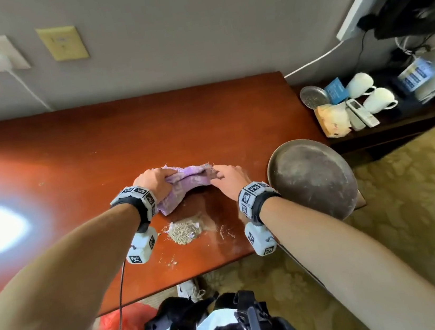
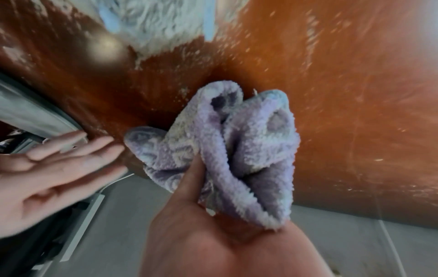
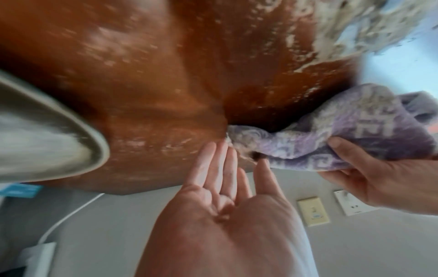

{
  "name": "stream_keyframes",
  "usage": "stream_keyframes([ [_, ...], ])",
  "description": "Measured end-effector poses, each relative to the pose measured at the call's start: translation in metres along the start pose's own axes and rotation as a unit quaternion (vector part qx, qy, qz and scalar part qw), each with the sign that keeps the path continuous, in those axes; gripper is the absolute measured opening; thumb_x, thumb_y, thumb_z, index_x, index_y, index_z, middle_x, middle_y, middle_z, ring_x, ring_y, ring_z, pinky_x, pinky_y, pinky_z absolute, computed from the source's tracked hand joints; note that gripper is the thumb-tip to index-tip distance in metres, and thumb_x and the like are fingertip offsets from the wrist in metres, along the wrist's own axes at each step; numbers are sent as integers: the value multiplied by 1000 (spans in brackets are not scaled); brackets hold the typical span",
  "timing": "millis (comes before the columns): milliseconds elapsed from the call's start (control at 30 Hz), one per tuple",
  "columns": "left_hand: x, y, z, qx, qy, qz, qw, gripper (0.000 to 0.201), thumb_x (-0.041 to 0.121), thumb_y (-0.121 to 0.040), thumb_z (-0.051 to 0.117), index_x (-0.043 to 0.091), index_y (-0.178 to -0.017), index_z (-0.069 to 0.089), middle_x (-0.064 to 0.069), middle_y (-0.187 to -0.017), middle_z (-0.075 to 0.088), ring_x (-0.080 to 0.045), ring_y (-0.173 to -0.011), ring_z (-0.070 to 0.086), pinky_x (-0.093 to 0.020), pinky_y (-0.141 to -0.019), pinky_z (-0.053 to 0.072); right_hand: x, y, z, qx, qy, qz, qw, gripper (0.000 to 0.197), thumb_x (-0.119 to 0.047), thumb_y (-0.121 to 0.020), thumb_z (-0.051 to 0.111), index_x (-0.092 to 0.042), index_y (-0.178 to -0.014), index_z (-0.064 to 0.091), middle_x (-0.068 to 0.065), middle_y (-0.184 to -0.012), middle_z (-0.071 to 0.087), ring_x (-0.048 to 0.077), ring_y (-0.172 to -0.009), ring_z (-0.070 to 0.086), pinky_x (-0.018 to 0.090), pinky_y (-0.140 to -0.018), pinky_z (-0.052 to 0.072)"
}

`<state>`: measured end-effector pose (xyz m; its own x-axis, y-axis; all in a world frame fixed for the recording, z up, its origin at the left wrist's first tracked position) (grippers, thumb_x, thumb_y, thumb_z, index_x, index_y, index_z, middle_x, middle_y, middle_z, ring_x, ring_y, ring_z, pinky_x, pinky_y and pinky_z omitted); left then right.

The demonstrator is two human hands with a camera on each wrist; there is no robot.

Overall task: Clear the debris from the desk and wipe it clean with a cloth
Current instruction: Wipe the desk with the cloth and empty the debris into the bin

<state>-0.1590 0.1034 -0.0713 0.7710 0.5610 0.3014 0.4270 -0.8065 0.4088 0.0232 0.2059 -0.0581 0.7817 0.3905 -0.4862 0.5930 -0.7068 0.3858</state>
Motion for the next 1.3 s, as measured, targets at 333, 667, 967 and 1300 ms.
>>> stream_keyframes([
  [333, 107, -25, -7, -5, 10, 63, 998, 43, 17, -89, 43, 45, -113, 64, -5, -93, 72, -27, -74, 70, -36, -68, 61, 149, 68, -57, 103, -33, 243, 964, 29, -34, -95, 55, -8, -96, 68, 10, -94, 69, 32, -89, 62, 32, -77, 49],
  [667, 174, -43, 36, -31, -69, 99, 992, 32, 26, -94, 46, 38, -119, 62, -4, -111, 68, -27, -90, 65, -27, -71, 49, 209, 113, -28, 53, -143, 345, 926, 61, -58, -96, 37, -7, -83, 69, 0, -53, 68, 17, -57, 69, 37, -76, 58],
  [967, 194, -52, 73, -109, -141, 99, 979, 36, 24, -93, 52, 24, -128, 57, -7, -115, 66, -27, -93, 63, -33, -81, 56, 234, 121, -7, 90, -340, 420, 837, 43, -40, -89, 56, 2, -95, 63, 12, -70, 72, 25, -55, 70, 37, -61, 61],
  [1300, 204, -52, 81, -136, -136, 107, 975, 55, 44, -90, 55, 34, -142, 42, -10, -131, 54, -29, -109, 58, -42, -87, 55, 237, 118, 6, 128, -477, 469, 732, 37, -33, -97, 56, 4, -100, 62, 12, -75, 71, 15, -52, 66, 26, -57, 58],
])
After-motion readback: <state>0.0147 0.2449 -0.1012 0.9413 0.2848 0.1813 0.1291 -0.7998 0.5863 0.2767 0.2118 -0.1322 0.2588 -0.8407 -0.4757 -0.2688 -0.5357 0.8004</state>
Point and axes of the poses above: each hand's wrist, its own y-axis away from the middle knuckle, its own z-axis out of the palm, x = y × z, the point moved 5 cm from there along -y, towards the middle knuckle
